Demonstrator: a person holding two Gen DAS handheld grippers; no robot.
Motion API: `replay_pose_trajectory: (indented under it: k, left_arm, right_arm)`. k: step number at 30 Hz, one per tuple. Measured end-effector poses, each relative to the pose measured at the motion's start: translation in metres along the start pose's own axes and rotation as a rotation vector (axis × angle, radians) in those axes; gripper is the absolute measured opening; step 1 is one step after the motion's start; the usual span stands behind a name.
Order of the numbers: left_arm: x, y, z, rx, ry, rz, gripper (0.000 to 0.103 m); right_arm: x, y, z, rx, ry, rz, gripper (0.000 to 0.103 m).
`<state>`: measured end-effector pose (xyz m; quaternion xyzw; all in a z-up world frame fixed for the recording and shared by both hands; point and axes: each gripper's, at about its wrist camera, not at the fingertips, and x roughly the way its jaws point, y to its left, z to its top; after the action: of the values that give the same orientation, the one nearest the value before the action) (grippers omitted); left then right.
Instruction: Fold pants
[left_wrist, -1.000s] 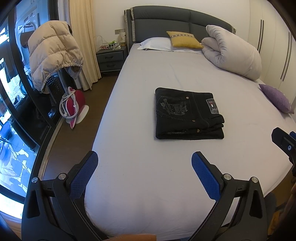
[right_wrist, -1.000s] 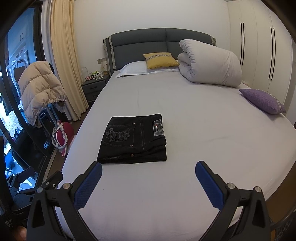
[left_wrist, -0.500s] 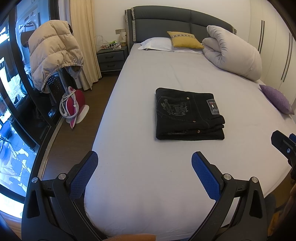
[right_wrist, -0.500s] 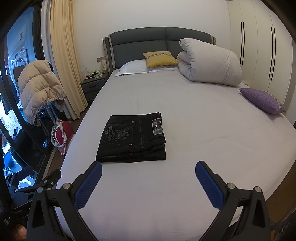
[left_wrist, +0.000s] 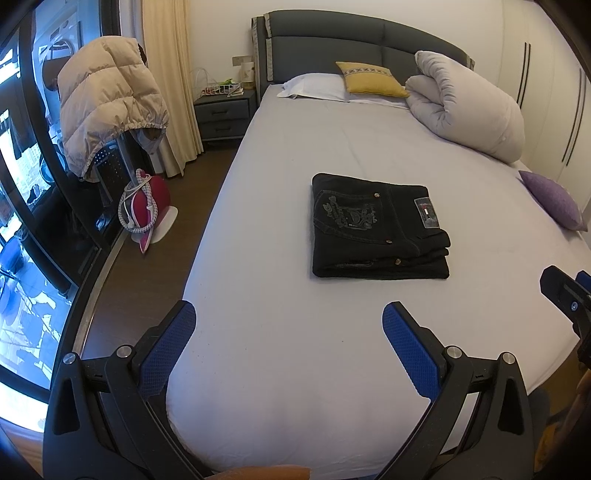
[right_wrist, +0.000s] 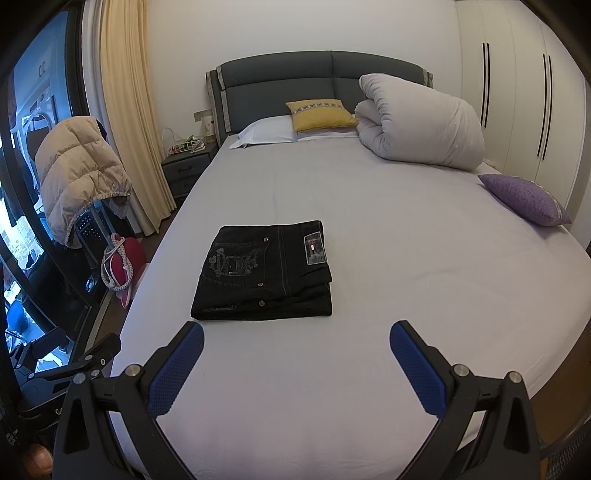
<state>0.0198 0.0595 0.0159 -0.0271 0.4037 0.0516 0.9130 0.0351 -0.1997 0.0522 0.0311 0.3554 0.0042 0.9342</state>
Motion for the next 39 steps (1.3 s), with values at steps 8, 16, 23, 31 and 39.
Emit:
replay_pose_trajectory:
  k: [8, 16, 23, 31, 39]
  left_arm:
    - [0.0005, 0.0002, -0.0006, -0.003, 0.001, 0.0, 0.103]
    - [0.0013, 0.0001, -0.0015, -0.005, 0.004, 0.002, 0.103]
    - [0.0013, 0.0, -0.0027, -0.007, 0.006, 0.002, 0.103]
    - [0.0014, 0.0002, -0.003, -0.009, 0.007, 0.002, 0.103]
    - [0.0014, -0.0001, -0.0039, -0.01, 0.007, 0.003, 0.103]
  right_arm:
    - [0.0003, -0.0006, 0.0001, -0.001, 0.003, 0.0, 0.103]
    - [0.0004, -0.0007, 0.0005, -0.001, 0.004, 0.0, 0.103]
    - [0.002, -0.0026, -0.0025, -0.003, 0.008, 0.002, 0.103]
    - [0.0023, -0.0029, -0.0033, -0.003, 0.01, 0.003, 0.103]
    - [0.0041, -0.0035, -0.0073, -0.006, 0.014, 0.005, 0.103]
